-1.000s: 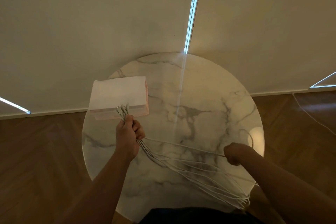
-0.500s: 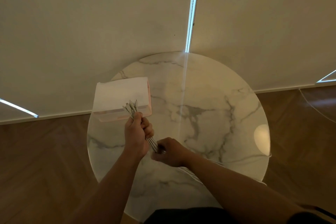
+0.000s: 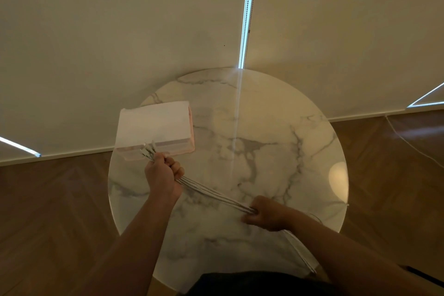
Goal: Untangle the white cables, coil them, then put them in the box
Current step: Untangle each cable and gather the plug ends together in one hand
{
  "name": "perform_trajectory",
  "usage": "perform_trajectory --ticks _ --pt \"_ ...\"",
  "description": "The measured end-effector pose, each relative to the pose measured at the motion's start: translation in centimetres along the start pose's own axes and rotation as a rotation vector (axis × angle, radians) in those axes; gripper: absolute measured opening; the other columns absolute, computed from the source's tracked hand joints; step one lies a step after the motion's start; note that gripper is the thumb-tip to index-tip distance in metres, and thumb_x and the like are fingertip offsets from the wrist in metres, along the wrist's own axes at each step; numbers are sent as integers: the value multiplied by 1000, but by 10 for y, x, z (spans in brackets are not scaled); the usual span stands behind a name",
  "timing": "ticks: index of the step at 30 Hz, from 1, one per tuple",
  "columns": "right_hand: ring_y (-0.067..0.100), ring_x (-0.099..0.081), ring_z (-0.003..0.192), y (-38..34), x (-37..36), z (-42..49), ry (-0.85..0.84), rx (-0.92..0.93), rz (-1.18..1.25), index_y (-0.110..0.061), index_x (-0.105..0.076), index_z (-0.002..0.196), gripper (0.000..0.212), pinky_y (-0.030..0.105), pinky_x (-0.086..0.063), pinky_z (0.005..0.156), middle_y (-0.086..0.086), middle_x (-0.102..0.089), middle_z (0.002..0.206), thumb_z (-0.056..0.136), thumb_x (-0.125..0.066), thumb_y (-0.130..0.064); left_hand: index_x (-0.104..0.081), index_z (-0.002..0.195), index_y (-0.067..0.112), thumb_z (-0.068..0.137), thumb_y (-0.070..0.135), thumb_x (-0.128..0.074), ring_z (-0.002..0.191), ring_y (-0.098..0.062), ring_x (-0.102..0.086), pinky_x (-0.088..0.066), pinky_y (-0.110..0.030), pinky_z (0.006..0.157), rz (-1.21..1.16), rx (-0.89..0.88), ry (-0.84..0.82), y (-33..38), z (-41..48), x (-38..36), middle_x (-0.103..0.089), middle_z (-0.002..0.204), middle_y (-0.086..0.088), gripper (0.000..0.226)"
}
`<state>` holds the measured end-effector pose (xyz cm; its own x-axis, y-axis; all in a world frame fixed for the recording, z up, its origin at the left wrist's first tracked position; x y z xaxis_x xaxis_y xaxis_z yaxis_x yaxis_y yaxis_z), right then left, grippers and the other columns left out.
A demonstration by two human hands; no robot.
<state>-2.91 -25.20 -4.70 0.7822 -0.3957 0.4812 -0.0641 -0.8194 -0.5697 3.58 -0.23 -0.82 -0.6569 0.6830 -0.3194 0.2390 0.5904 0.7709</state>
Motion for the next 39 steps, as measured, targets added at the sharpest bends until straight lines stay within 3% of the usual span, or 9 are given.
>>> perform_trajectory --ticks 6,8,11,14,17,22,27,31,39 --pt "17 -58 77 82 1 -39 -199 -360 -197 -5 -60 85 38 24 -41 66 12 -67 93 83 -55 -43 -34 67 20 97 6 -31 34 -7 -18 -17 -16 37 2 6 -2 -9 -1 4 -24 43 10 33" --pt "12 -59 59 89 10 -43 -265 -425 -178 -12 -62 72 27 25 -47 58 12 -73 89 83 -62 -37 -34 67 20 97 7 -31 35 -7 -18 -17 -16 37 2 14 -17 -13 -3 2 -24 44 9 33" --pt "14 -55 39 85 29 -44 -325 -471 -138 -8 -60 63 37 23 -48 42 7 -63 58 85 -65 -37 -33 64 20 94 5 -32 36 -7 -17 -15 -16 39 -26 -7 -23 -4 -4 0 -24 46 8 34" --pt "23 -63 52 86 42 -35 -123 -405 -187 -7 -62 85 42 33 -54 50 7 -67 70 76 -68 -48 -33 64 21 93 3 -31 35 -7 -18 -15 -17 38 -67 -34 -7 11 -1 1 -28 45 9 34" --pt "24 -72 68 97 37 -35 -159 -389 -225 -10 -60 88 40 40 -61 67 6 -70 79 73 -72 -45 -33 65 22 94 4 -31 35 -6 -18 -15 -18 37 -94 -36 -6 15 -2 1 -28 44 9 34" --pt "15 -59 59 121 24 -54 -258 -498 -177 -7 -65 91 34 27 -49 53 3 -64 77 81 -71 -39 -33 66 21 96 6 -31 34 -6 -18 -15 -16 37 -75 -20 -3 -4 -10 9 -25 43 10 34" --pt "18 -71 78 131 22 -52 -92 -420 -374 -13 -64 102 34 29 -59 74 3 -72 91 84 -60 -41 -31 65 22 96 6 -30 34 -6 -19 -15 -16 36 -61 -6 8 -14 -16 17 -26 43 10 35" --pt "20 -58 107 127 21 -52 -93 -360 -504 -16 -55 123 52 30 -48 90 4 -59 121 84 -64 -49 -31 65 22 97 6 -30 34 -6 -19 -15 -15 37 -58 -25 6 -14 -22 16 -26 43 10 36" --pt "21 -45 130 -5 12 -13 124 107 -165 -16 -39 144 83 31 -36 107 5 -46 145 79 -68 -59 -29 64 22 100 10 -30 34 -6 -18 -15 -16 37 -44 -24 -34 -21 -33 4 -25 44 10 38"
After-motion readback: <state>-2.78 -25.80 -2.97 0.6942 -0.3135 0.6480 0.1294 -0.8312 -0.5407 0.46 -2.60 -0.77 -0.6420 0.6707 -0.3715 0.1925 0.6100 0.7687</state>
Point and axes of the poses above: each hand's wrist, its own z-axis towards the middle knuckle, its own x-axis out of the back of the hand, y = z × x, the point moved 3 cm from there along z, towards the middle knuckle
